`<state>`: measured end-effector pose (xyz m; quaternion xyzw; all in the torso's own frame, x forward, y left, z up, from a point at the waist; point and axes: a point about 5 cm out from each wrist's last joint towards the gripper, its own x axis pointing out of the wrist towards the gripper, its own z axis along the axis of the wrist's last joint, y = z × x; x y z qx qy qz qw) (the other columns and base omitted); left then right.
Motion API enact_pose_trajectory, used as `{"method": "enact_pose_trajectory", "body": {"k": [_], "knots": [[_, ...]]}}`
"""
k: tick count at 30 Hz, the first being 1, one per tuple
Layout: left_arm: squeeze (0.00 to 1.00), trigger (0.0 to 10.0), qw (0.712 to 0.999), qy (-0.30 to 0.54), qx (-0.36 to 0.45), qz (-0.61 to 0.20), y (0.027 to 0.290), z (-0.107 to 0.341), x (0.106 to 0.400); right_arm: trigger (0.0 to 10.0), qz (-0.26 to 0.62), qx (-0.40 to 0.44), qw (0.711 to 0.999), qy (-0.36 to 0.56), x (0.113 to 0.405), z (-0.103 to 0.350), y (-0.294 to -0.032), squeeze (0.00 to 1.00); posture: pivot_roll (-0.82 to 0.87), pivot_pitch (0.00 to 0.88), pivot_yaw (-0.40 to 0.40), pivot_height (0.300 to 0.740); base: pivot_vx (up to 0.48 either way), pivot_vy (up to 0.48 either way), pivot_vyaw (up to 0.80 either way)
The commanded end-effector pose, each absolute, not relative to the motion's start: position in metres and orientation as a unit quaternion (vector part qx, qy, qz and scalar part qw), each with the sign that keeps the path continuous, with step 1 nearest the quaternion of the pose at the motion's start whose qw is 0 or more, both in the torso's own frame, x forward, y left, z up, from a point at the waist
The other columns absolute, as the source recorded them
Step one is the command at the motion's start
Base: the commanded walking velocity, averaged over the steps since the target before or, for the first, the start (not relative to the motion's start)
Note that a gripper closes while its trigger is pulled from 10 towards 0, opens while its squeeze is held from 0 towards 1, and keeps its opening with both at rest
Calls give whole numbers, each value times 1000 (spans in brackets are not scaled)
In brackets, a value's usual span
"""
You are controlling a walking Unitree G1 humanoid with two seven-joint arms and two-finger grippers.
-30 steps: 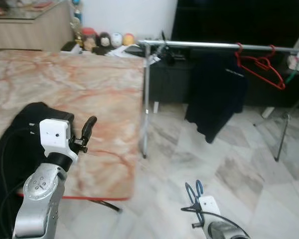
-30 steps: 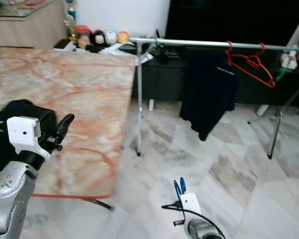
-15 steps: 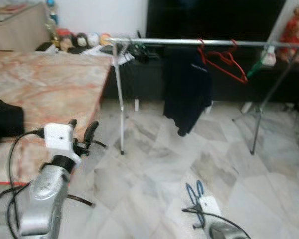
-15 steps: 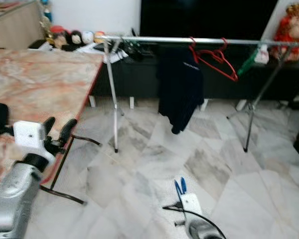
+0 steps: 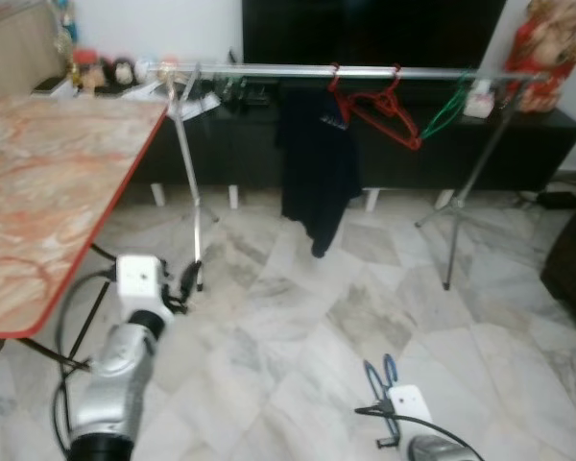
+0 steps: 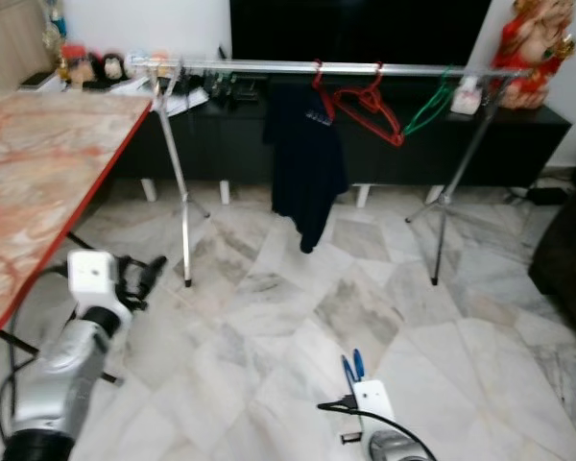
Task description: Hang hanger
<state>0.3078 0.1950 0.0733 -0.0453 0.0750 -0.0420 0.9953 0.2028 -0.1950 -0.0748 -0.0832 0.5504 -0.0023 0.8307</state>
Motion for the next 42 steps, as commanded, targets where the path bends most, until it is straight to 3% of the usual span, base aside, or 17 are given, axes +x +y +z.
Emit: {"method": "enact_pose_trajectory", "body": {"k": [1, 4, 7, 17, 42], "knots": [[0, 10000, 988, 134, -71, -6, 203, 48, 306, 10000, -1, -74, 837, 542, 208, -73, -188, 0, 16, 0, -67, 740, 0, 0, 0], [0, 10000, 978, 202, -57, -4, 200, 24, 301, 10000, -3, -72, 837, 542, 208, -73, -189, 0, 7, 0, -65, 740, 0, 0, 0], [0, 10000, 943, 332, 5, -29, 185, -16, 279, 10000, -5, -71, 838, 541, 208, -73, -189, 0, 7, 0, -65, 740, 0, 0, 0], [0, 10000, 879, 467, 73, -54, 171, -63, 227, 10000, -10, -64, 839, 539, 208, -73, -189, 0, -25, 0, -58, 740, 0, 0, 0], [0, 10000, 889, 447, 85, -46, 175, -51, 246, 10000, -22, -40, 860, 508, 222, -66, -186, 0, -82, 0, -9, 740, 0, 0, 0]]}}
